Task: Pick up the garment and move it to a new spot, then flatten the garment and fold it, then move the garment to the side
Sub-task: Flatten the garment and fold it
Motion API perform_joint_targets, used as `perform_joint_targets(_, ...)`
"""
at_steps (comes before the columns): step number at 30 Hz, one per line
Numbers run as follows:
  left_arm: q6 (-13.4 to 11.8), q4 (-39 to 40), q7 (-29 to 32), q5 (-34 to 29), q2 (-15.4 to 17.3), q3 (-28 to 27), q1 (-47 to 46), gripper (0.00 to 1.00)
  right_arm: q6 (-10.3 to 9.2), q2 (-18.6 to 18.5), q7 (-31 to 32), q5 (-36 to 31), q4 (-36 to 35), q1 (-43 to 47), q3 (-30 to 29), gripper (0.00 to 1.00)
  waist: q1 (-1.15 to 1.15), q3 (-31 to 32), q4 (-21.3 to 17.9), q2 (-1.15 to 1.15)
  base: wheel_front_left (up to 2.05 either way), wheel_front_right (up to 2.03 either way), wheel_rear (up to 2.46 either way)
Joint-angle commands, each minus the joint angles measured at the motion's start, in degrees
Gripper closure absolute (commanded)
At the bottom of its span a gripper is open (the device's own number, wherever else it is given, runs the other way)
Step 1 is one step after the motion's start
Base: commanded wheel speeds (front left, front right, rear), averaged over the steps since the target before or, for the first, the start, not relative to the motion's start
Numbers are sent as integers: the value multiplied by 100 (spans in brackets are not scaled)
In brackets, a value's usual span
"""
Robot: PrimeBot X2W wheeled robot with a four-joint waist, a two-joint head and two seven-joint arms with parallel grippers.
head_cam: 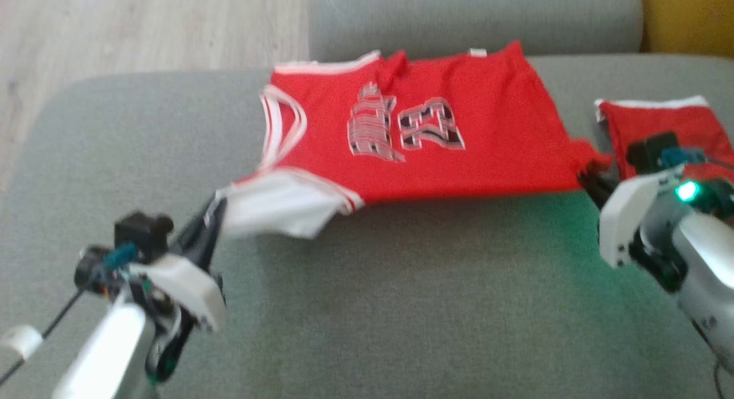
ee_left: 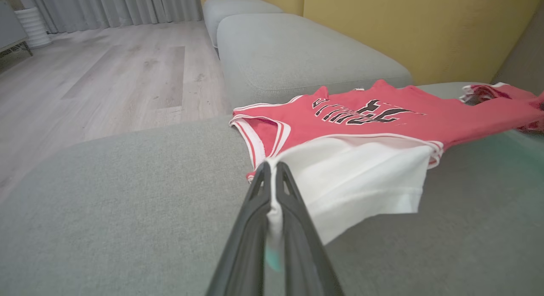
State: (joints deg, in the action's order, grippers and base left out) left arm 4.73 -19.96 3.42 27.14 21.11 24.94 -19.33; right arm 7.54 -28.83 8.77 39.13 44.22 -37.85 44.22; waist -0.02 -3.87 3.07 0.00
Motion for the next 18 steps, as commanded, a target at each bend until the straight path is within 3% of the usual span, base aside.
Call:
perform_joint_targets(1, -74, 288, 79, 82, 307, -260, -110, 100, -5, -235, 11, 68, -140, 19, 9, 100, 2, 205, 61, 0, 0, 0, 0)
perform_joint_targets(4, -215, 1255, 740, 263, 620, -228, 620, 100, -5, -495, 232, 300, -487, 431, 140, 100, 2, 418, 106, 0, 0, 0, 0)
perform_joint_targets(11, -424, 2683, 1619, 561, 1054, -173, 1564, 100, -5, -868, 550, 639, -1209, 1099, 55, 100, 2, 556, 91, 0, 0, 0, 0)
perform_joint_targets(18, -604, 3053, 1818, 316, 1167, -106, 1485, 100, -5, -865, 720, 520, -1808, 1257, -496, 100, 2, 304, -36, 0, 0, 0, 0)
